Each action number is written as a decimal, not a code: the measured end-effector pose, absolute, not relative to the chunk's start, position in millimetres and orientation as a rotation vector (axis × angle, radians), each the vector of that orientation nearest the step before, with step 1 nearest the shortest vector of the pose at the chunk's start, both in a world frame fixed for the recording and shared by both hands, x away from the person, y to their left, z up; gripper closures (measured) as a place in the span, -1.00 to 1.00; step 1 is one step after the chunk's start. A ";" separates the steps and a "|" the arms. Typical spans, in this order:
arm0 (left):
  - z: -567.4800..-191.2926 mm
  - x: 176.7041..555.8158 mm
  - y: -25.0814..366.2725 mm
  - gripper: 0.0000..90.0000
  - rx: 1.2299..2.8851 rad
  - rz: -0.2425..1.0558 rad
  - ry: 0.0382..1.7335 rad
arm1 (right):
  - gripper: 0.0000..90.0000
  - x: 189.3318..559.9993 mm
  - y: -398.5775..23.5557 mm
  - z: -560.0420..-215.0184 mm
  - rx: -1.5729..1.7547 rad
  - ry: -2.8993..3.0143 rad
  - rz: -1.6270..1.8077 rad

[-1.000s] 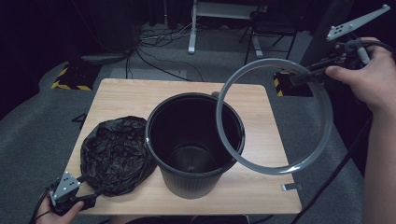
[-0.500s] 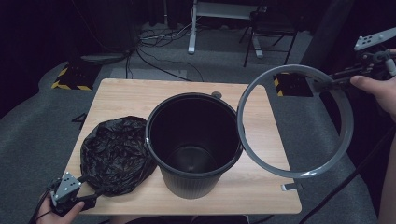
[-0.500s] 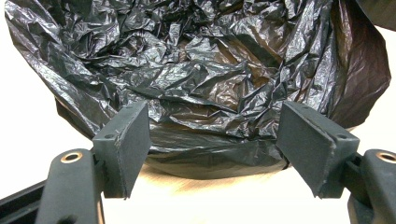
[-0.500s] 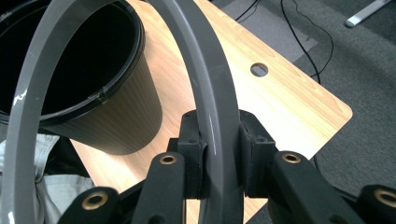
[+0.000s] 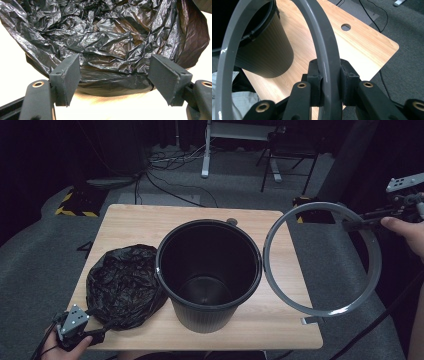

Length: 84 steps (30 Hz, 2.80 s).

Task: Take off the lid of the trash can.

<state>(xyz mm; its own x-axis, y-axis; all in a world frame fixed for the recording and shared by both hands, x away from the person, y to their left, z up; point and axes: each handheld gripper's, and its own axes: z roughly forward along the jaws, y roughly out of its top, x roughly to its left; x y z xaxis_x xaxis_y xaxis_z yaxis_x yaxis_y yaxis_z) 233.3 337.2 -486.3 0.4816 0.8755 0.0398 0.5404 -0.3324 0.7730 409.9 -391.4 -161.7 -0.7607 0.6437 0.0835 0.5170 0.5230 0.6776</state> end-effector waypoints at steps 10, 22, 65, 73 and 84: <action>-485.3 233.2 336.6 -0.42 2.017 0.613 1.169 | 0.65 414.2 -408.1 -197.1 1.075 2.588 1.037; -484.4 234.0 335.6 -0.42 2.013 0.617 1.170 | 0.64 423.3 -407.3 -250.4 1.112 2.628 1.044; -475.4 245.8 323.1 -0.42 2.012 0.612 1.140 | 0.62 462.7 -373.6 -410.7 1.224 2.735 0.859; -476.7 245.2 323.4 -0.42 2.008 0.602 1.145 | 0.62 464.6 -369.5 -432.9 1.237 2.748 0.821; -473.8 244.3 327.4 -0.43 1.987 0.613 1.146 | 0.04 457.8 -372.0 -438.1 1.234 2.665 0.823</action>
